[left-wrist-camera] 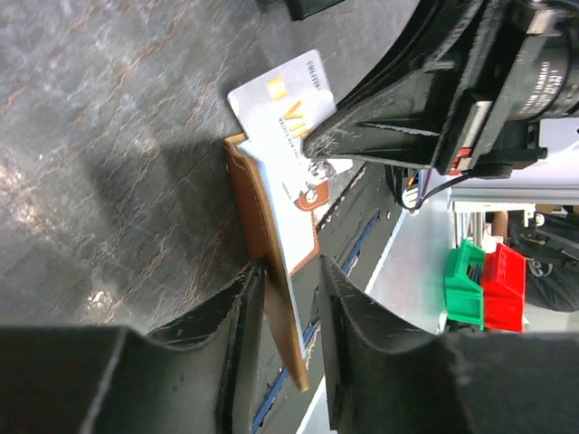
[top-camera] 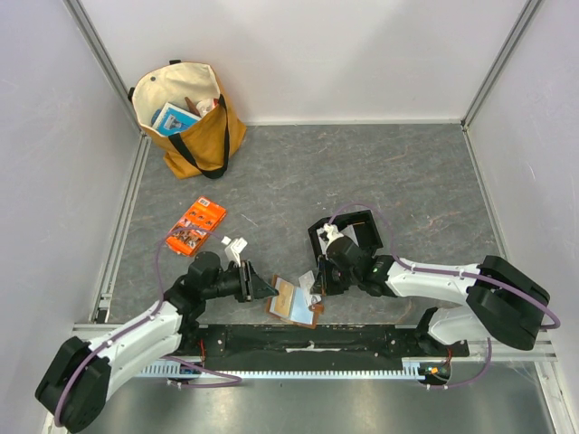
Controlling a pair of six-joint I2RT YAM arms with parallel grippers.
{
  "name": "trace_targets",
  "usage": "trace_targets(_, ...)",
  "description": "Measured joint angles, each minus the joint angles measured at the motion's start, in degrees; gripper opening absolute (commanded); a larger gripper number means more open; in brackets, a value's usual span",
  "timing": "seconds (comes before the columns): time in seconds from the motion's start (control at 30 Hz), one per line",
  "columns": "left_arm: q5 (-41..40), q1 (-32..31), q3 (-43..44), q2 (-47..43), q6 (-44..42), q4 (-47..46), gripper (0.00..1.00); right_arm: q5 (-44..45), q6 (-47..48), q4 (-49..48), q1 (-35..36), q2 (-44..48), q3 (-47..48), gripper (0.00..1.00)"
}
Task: Put the credit cards into the card holder
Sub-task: Insert the credit card into the card slot.
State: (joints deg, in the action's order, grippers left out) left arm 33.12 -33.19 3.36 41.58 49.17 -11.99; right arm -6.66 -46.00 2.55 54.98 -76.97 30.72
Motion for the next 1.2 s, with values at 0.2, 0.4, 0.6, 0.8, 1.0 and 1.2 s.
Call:
trace_targets(0.2,0.52,0.00,0.02,5.55,0.11,-1.36,0.33,-0.07,0.48,-0.11,-0.13,0.00,0.00,0.00)
trace_targets(0.4,1.49,-0.02,0.02,5.49,0.09,-1.88,0.30,-0.11,0.59,-0.13,-0.13,0.02,0.00,0.00)
trace_targets(0.6,1.99,-0.02,0.02,3.10,0.13,-3.65,0.28,-0.17,0.61,-0.15,-0.15,0.02,0.00,0.00)
trace_targets(0.8,2.75,0.00,0.02,5.84,0.13,-5.57,0.29,-0.22,0.79,-0.17,-0.15,0.02,0.00,0.00)
trace_targets(1.0,3.65,0.00,0.59,8.70,0.22,-6.80,0.06,-0.46,1.07,-0.15,-0.42,0.04,0.00,0.00)
trace_targets(1.2,3.63,0.00,0.68,8.90,0.26,-7.50,0.12,-0.48,1.09,-0.15,-0.50,0.04,0.00,0.00)
